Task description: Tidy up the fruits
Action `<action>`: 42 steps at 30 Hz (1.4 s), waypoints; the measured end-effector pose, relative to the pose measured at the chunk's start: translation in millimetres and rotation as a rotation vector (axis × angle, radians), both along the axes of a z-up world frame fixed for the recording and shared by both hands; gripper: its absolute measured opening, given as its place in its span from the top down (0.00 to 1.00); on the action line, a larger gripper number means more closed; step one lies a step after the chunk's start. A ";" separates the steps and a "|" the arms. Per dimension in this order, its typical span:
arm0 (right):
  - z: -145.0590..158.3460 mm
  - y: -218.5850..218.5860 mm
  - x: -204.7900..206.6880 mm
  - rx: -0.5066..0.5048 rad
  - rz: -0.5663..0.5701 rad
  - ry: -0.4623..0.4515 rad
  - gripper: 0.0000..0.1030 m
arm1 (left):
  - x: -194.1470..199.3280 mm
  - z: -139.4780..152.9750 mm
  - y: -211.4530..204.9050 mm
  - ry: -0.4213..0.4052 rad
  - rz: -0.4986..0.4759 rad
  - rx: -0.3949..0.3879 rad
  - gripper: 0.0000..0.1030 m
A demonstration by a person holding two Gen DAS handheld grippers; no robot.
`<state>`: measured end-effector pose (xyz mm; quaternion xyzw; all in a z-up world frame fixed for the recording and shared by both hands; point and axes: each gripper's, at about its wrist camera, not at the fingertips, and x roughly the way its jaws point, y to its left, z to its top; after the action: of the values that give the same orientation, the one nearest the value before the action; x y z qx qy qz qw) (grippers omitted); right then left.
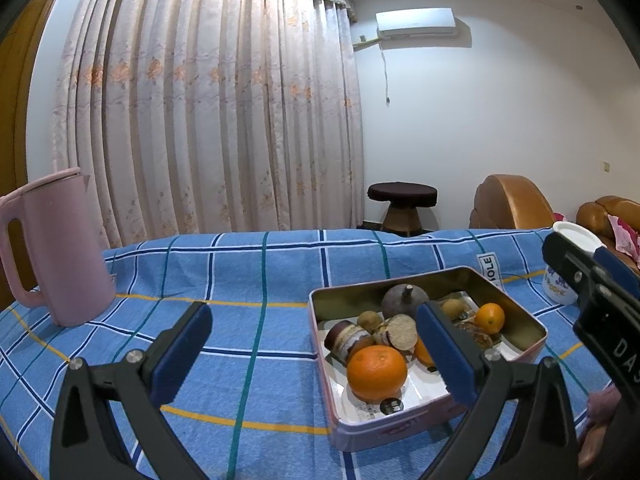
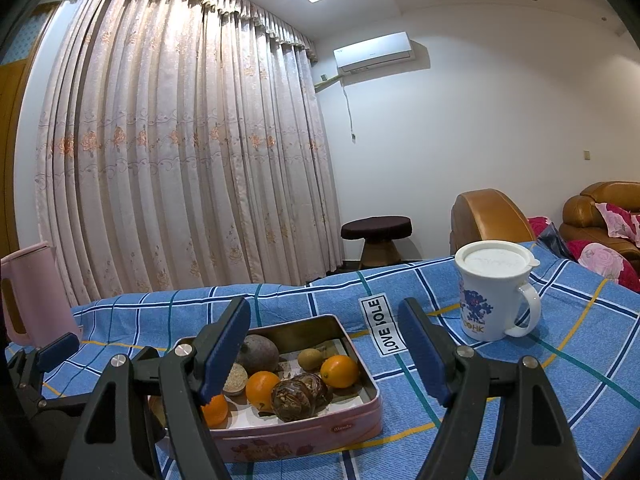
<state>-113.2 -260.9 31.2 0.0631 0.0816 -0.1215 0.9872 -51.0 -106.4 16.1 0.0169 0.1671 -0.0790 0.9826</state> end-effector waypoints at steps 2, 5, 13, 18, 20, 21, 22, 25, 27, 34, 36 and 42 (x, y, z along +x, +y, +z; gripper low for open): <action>0.0 0.0 0.0 0.000 0.000 0.000 0.25 | -0.4 -0.1 0.3 0.000 0.001 0.000 0.00; -0.1 -0.1 0.1 0.000 0.000 0.001 0.25 | -0.2 -0.2 0.7 0.001 0.002 0.000 0.00; -1.5 -0.5 0.6 0.001 0.000 0.006 0.25 | 0.1 0.0 1.0 -0.002 0.001 0.001 0.00; -1.9 -0.5 0.5 0.002 0.000 0.006 0.25 | 0.2 0.1 0.8 -0.002 0.000 0.000 0.00; -1.9 -0.7 0.6 0.001 0.000 0.007 0.25 | 0.1 0.1 0.7 -0.002 0.001 0.002 0.00; -2.2 -0.9 0.6 0.001 0.000 0.007 0.25 | 0.0 0.1 0.9 -0.003 0.001 0.001 0.00; -2.0 -0.9 0.4 0.001 0.000 0.007 0.25 | 0.1 0.1 0.7 -0.003 0.001 0.001 0.00; -1.8 -0.9 0.5 0.001 0.000 0.006 0.25 | -1.0 1.2 3.3 -0.010 0.010 -0.004 0.00; -1.7 -0.9 0.4 0.000 -0.001 0.007 0.25 | -0.6 2.0 4.6 -0.010 0.017 -0.009 0.00; -1.6 -1.7 0.3 0.001 0.001 0.007 0.25 | 0.6 3.1 5.4 -0.016 0.045 -0.019 0.00; -1.5 -1.5 0.3 0.000 0.001 0.007 0.25 | 0.8 2.8 5.0 -0.017 0.043 -0.017 0.00; -2.7 -2.0 0.3 -0.002 0.002 0.012 0.25 | -1.3 3.1 3.0 -0.022 0.028 -0.026 0.00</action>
<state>-112.9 -262.8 28.6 0.0612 0.0874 -0.1210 0.9869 -52.3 -103.4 19.2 0.0029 0.1554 -0.0671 0.9856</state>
